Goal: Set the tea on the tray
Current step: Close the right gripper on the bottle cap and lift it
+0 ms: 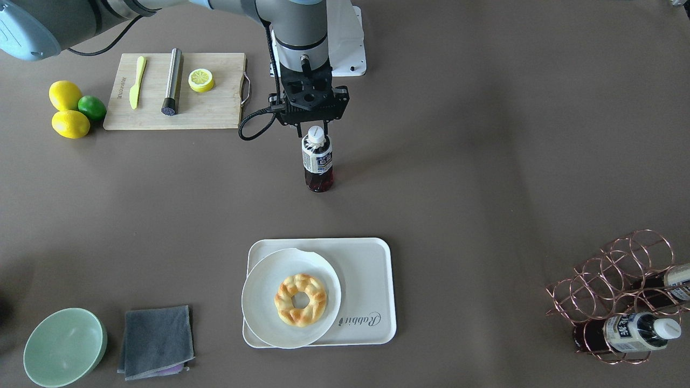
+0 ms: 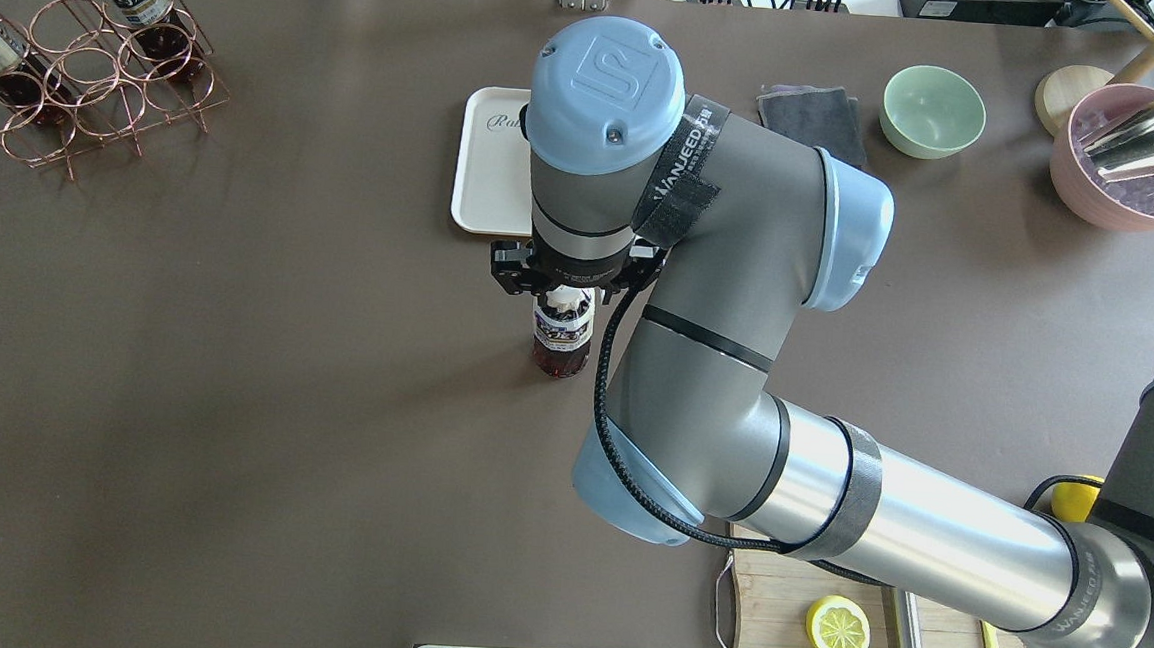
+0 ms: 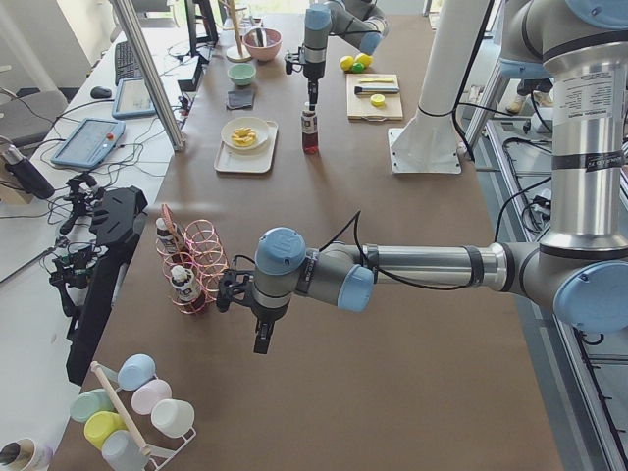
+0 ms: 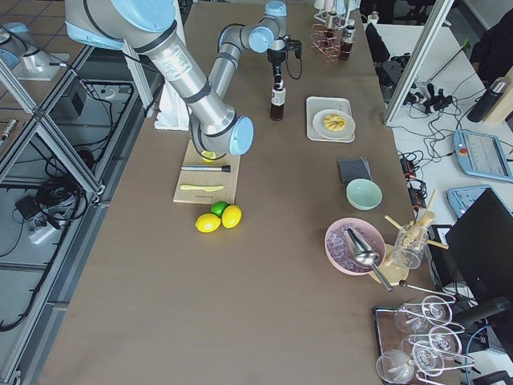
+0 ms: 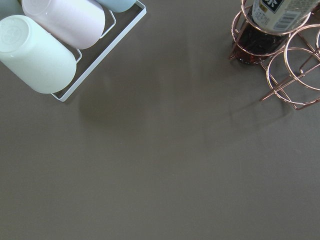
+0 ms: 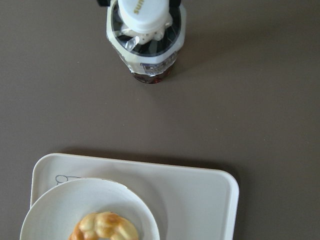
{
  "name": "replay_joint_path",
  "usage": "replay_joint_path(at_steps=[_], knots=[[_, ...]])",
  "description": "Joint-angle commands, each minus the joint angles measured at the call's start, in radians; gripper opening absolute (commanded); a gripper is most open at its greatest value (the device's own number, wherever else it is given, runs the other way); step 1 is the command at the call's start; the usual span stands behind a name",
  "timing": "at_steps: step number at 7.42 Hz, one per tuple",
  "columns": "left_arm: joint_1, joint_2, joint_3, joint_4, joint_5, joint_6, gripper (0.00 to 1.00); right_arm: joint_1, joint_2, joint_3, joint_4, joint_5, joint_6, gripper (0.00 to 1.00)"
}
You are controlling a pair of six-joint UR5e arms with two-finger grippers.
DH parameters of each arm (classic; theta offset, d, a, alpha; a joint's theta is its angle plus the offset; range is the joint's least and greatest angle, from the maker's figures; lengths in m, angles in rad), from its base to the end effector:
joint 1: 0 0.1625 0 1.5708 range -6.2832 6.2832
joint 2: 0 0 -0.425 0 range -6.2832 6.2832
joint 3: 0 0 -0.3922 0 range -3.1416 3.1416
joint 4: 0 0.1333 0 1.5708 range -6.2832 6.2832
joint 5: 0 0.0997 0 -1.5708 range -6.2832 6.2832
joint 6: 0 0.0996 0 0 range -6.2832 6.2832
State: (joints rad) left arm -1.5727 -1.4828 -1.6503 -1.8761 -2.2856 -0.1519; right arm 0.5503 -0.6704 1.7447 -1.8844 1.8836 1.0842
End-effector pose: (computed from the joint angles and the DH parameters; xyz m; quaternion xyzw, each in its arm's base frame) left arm -0.0689 -0.4720 0.6320 0.1122 0.3554 -0.0196 0.9277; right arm -0.5067 -0.4313 0.0816 0.0561 -0.3902 -0.0286 0.9186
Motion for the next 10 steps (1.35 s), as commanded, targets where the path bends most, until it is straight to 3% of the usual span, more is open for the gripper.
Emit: replay_joint_path(at_steps=[1,2,3,9,10], knots=[[0.0,-0.019,0.023,0.0,0.0,0.0,0.98,-0.004,-0.001,-0.001,-0.001,-0.008,0.0,0.44],[0.0,-0.017,0.023,-0.002,0.0,0.0,0.98,-0.006,0.0,-0.002,0.001,-0.015,0.0,0.3],[0.0,-0.017,0.023,-0.002,0.0,0.0,0.98,-0.006,-0.001,-0.001,-0.001,-0.017,0.0,0.0],[0.002,-0.03,0.035,-0.002,0.006,0.0,0.98,0.051,0.047,0.006,-0.021,-0.014,-0.003,0.0],[0.002,-0.03,0.035,0.0,0.002,0.0,0.98,0.081,0.086,-0.035,-0.031,-0.011,-0.016,0.0]])
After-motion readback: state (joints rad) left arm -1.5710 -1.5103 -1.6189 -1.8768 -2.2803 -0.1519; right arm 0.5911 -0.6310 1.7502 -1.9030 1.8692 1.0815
